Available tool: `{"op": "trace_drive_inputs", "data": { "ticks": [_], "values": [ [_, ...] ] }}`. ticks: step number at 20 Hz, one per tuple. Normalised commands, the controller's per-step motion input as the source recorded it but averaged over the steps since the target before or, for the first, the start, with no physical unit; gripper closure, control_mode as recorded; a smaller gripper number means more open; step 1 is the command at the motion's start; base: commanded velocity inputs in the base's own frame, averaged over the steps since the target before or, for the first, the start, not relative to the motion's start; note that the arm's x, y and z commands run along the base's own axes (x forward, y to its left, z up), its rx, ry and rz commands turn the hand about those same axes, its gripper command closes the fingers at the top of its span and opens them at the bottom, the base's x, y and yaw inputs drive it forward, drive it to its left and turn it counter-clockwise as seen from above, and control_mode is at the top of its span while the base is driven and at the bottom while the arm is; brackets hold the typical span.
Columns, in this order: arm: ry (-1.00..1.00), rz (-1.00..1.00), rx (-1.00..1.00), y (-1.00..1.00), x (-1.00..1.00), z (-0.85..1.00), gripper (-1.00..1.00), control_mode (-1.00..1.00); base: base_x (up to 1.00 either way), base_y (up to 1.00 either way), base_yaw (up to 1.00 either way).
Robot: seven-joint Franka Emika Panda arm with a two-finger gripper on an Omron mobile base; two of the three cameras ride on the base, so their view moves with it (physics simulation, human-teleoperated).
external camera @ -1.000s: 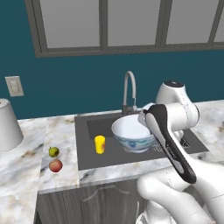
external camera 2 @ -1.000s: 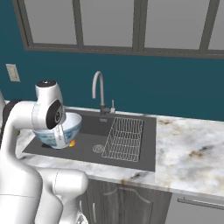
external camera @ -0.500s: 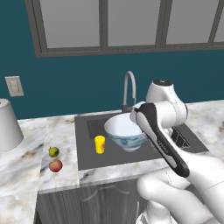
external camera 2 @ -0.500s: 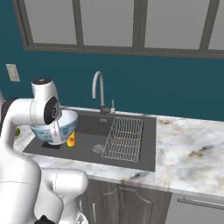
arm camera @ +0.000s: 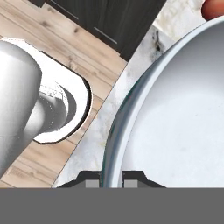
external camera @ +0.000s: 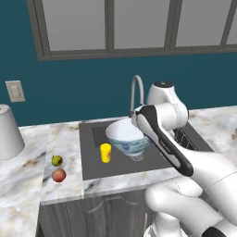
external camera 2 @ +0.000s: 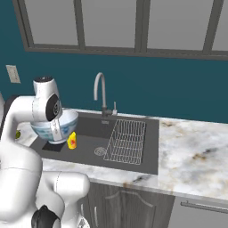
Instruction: Remove the pear and peach from the sink. Then move the bowl and cup from the counter to the sink for washing.
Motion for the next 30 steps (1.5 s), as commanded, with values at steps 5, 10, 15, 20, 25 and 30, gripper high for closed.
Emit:
{"op": "trace_drive_inputs", "data": {
  "ticks": [5,10,15,20,25,30],
  "values": [
    [0.00,-0.03,0.00,0.06,0.22,0.00,1.00,-1.00,0.00,0.00,0.00],
    [0.00,-0.05,0.00,0.01,0.22,0.00,1.00,-1.00,0.00,0.00,0.00],
    [0.00,-0.06,0.00,0.00,0.23,0.00,1.00,-1.00,0.00,0.00,0.00],
    [0.00,-0.05,0.00,0.01,0.23,-0.01,1.00,-1.00,0.00,0.00,0.00],
    [0.01,-0.05,0.00,0.05,0.19,-0.02,1.00,-1.00,0.00,0.00,0.00],
    [0.08,-0.06,0.00,0.02,0.17,-0.07,1.00,-1.00,0.00,0.00,0.00]
  ]
}}
